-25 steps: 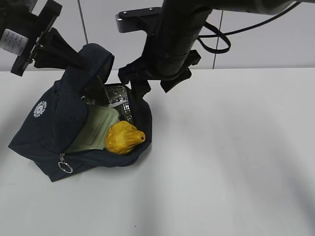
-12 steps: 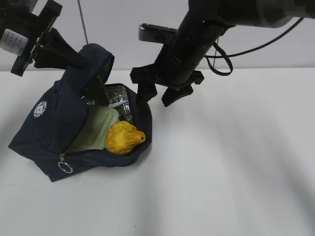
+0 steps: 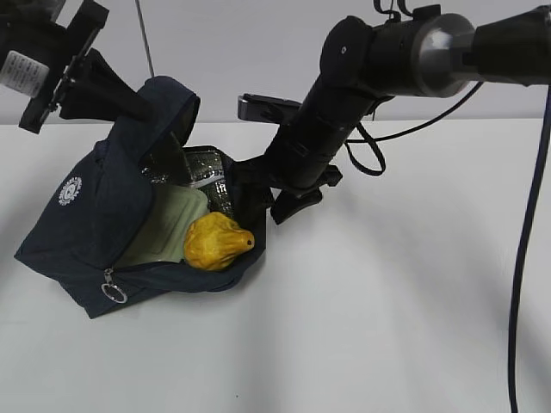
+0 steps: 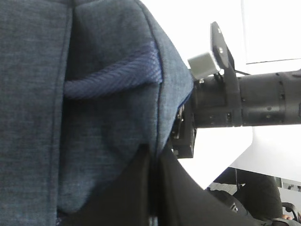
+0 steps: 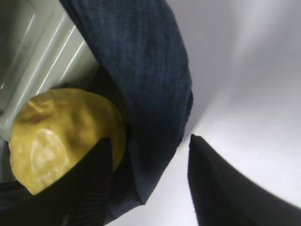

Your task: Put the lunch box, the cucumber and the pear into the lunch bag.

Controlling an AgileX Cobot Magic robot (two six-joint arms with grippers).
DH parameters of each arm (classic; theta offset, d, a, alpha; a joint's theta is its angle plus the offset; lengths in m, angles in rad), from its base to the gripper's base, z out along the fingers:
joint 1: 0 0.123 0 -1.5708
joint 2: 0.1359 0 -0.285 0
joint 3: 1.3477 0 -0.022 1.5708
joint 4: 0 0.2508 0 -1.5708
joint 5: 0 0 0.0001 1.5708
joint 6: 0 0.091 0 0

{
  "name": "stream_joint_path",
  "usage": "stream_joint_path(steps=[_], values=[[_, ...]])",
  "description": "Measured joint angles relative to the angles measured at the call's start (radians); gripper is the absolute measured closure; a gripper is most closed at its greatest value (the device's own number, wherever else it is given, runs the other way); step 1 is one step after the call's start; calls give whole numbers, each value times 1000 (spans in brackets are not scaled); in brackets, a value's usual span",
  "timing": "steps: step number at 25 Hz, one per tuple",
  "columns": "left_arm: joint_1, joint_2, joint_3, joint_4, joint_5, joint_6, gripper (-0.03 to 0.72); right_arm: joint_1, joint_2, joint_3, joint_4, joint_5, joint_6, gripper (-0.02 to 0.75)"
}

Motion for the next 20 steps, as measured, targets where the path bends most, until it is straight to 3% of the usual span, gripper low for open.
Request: stream_joint_path(steps=[7,15,20], values=[[0,0,0,0,1,0,684,0,4,0,42,-9,-43,698],[0,0,0,-9,1,0,684,-2,-58,0,32,24,-71,731],[0,0,0,-76,2,0,684,-22,-150,-51,-5,147,-73,731]])
